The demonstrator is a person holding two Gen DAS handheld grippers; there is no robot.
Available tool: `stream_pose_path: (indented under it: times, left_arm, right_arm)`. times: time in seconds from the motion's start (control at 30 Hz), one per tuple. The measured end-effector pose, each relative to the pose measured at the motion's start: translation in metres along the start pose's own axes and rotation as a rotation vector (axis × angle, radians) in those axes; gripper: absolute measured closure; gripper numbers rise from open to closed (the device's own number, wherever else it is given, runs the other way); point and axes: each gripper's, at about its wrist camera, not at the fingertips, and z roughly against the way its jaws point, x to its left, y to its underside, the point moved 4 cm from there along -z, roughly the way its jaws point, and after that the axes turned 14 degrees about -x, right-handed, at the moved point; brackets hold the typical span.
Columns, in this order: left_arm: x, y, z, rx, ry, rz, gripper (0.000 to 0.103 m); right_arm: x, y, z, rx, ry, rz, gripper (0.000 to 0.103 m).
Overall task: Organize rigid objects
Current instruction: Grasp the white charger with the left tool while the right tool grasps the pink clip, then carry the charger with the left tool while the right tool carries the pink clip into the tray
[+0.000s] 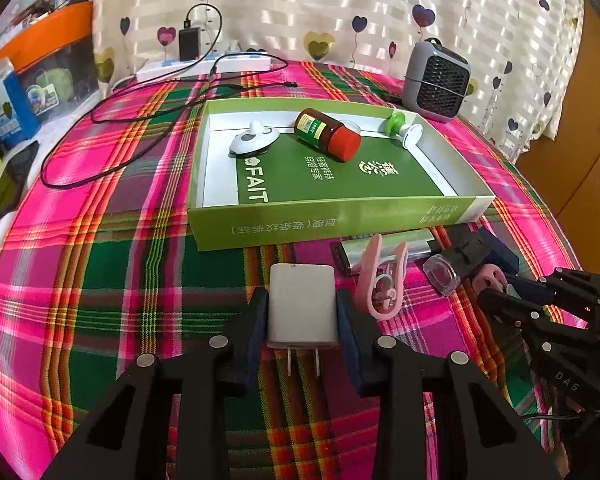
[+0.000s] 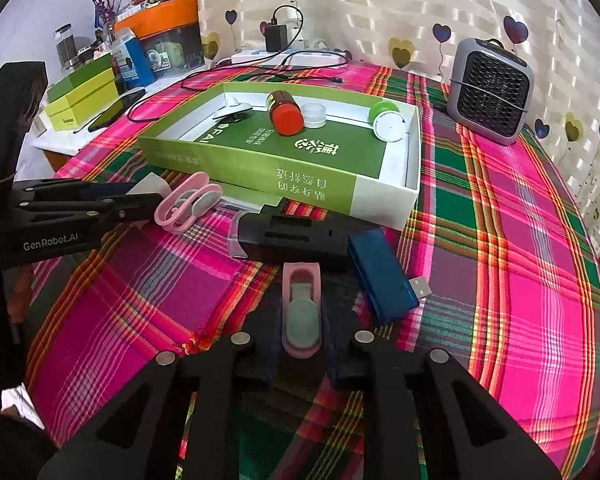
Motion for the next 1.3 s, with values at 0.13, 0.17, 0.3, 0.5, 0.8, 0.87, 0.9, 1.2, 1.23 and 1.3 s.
stream_pose_path:
  times: [0.13, 0.17, 0.3, 0.5, 0.8, 0.87, 0.9, 1.2, 1.23, 1.3]
  left_arm:
    - [0.000, 0.000, 0.000, -0.001, 0.001, 0.000, 0.071]
    - [0.000, 0.000, 0.000, -0.001, 0.000, 0.000, 0.071]
    - [0.000, 0.000, 0.000, -0.002, 0.002, 0.002, 0.071]
    - [0.000, 0.000, 0.002, -0.003, 0.011, 0.000, 0.071]
    - [-0.004, -0.002, 0.008, -0.022, 0.023, -0.010, 0.071]
    - [-0.005, -0.002, 0.009, -0.023, 0.025, -0.010, 0.071]
    - [-0.005, -0.002, 0.009, -0.024, 0.026, -0.011, 0.071]
    - [-0.006, -0.004, 0.013, -0.034, 0.031, -0.007, 0.071]
    - [-0.007, -0.004, 0.014, -0.036, 0.031, -0.008, 0.071]
    - [-0.007, -0.006, 0.017, -0.043, 0.034, -0.011, 0.071]
  right_arm:
    - [0.000, 0.000, 0.000, 0.000, -0.001, -0.001, 0.085]
    - [0.000, 0.000, 0.000, 0.000, 0.000, -0.001, 0.085]
    - [-0.001, 0.000, 0.000, 0.000, -0.001, -0.002, 0.085]
    - [-0.001, 0.000, 0.001, 0.001, -0.003, -0.011, 0.085]
    - [-0.003, -0.002, 0.005, -0.009, -0.012, -0.035, 0.085]
    - [-0.003, -0.004, 0.006, -0.015, -0.010, -0.037, 0.085]
    - [-0.003, -0.005, 0.006, -0.018, -0.011, -0.040, 0.085]
    - [-0.004, -0.005, 0.007, -0.023, -0.011, -0.056, 0.085]
    - [-0.004, -0.005, 0.007, -0.023, -0.011, -0.057, 0.085]
    - [-0.003, -0.004, 0.007, -0.022, -0.011, -0.059, 0.085]
